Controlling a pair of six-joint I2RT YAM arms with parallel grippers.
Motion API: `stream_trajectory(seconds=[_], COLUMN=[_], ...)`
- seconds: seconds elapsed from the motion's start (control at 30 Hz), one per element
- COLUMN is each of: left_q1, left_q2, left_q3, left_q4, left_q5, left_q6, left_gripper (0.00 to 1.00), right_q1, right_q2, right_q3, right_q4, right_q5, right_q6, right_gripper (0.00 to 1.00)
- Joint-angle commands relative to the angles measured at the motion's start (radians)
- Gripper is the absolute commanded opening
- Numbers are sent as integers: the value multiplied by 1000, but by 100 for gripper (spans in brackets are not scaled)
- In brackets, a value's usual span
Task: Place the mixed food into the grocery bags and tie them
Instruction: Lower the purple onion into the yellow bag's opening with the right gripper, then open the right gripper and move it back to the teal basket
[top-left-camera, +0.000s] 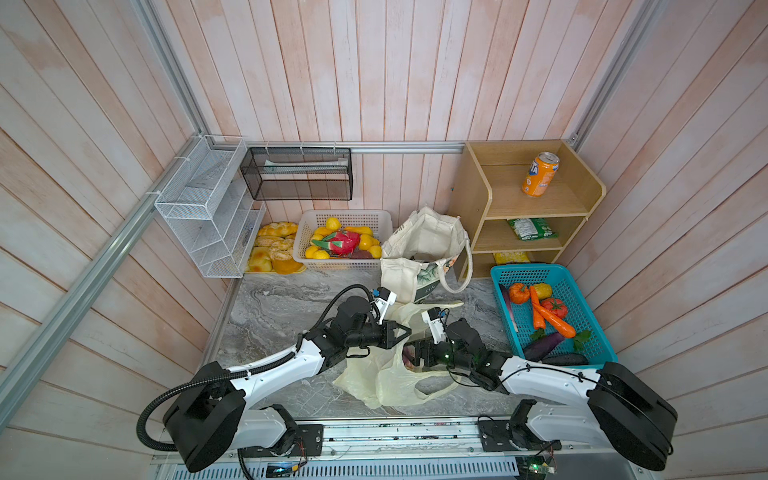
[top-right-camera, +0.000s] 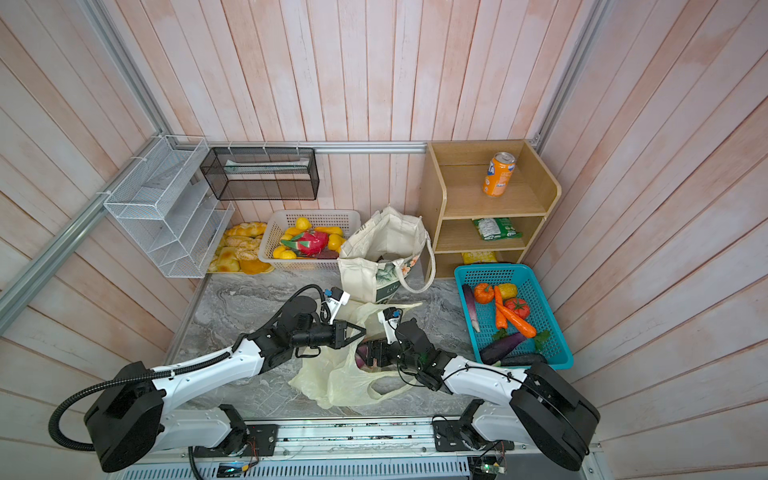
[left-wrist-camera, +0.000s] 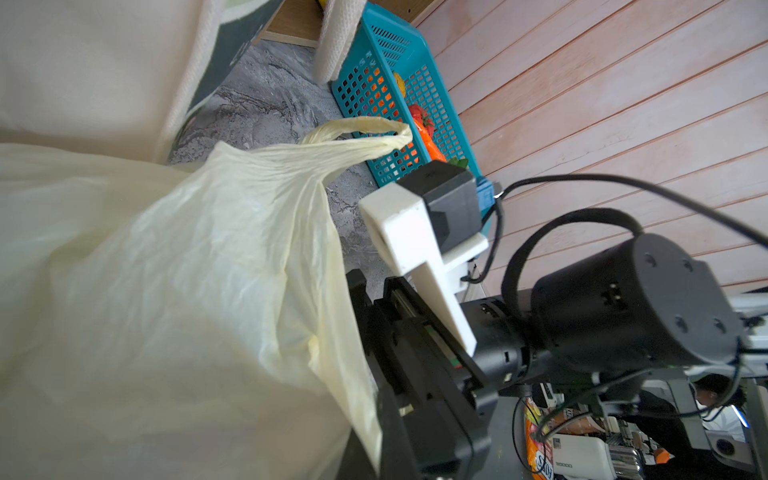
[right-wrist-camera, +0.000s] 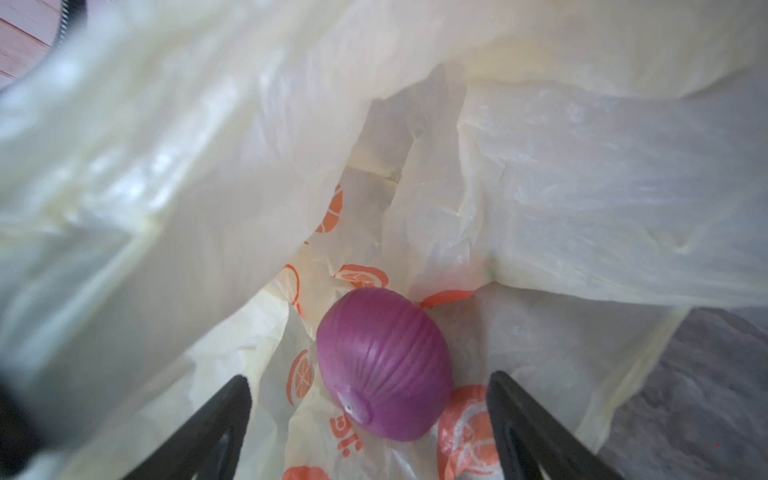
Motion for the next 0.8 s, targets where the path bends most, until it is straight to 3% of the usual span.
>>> stream_trajectory(seconds=[0.0,0.13,0.27,0.4,0.6,0.77], left_q1=[6,10,11,13,12,15], left_q2=[-39,-57,-67,-70,-75,-89], left_q3=[-23,-36,-44,-49,-56,-59], left_q4=[19,10,9,15,16,2], left_q5=[-53,-89,-100,-105,-112,-118], left_q6=[2,-12,-18,-22,-23,-14], left_gripper=[0,0,0,0,0,0], right_q1=[0,0,-7,-93,-305,-637], right_q2=[-62,-154,-292,-422,-501,-427], right_q3=[47,68,65,108,259,418], right_q4=[-93,-208,-301,-412,-639,-791], right_q5=[-34,-34,37,17,20,-26], right_q6=[10,19,50,52,-2,-96], right_gripper=[86,82,79,76,67,60])
